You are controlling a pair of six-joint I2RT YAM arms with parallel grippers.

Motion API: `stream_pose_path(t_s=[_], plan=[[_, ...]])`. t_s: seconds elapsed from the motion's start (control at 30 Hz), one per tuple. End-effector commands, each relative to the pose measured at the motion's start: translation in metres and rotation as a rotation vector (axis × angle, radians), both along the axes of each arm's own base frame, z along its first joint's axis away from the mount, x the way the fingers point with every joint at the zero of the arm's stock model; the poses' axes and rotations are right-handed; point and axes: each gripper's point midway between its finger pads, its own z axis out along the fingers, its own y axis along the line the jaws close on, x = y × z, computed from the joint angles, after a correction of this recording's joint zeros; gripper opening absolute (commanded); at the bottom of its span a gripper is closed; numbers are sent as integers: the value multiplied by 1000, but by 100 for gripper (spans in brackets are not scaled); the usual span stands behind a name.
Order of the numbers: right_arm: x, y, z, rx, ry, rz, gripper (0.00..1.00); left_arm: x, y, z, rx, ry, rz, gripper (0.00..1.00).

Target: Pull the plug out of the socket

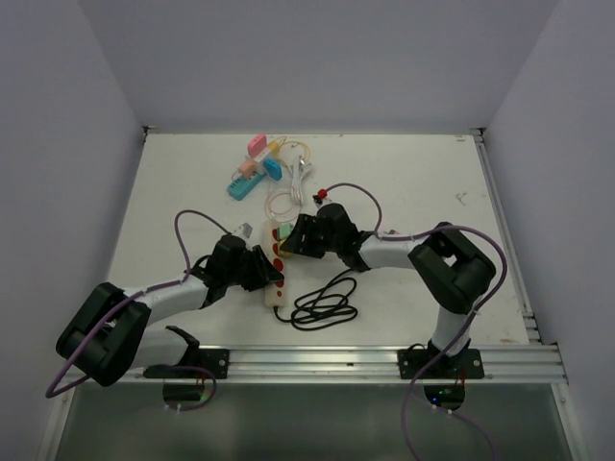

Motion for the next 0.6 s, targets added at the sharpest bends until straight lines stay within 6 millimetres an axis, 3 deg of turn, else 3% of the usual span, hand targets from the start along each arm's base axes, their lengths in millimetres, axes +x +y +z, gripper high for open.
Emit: stream_pose_path(t_s=[0.0, 0.07, 0.17, 0.2, 0.23, 0.47, 0.57], plan=[[15, 23, 28, 109, -65, 9, 51, -23, 11, -23, 74, 57, -52, 0], [14, 24, 25, 116, -58, 14, 44, -23, 11, -24, 74, 60, -51, 0], [11, 24, 22, 131, -52, 21, 21, -24, 13, -25, 79, 72, -38, 0], [11, 24, 25, 145, -59, 22, 6, -24, 14, -26, 85, 79, -27, 0], [9, 23, 25, 150, -60, 26, 0, -26, 19, -31, 103, 104, -1, 0], [7, -12, 28, 202, -37, -14, 0, -40, 43, -52, 187, 217, 129, 0], [5, -20, 39, 244, -44, 0, 0, -44, 52, -57, 219, 252, 184, 0]])
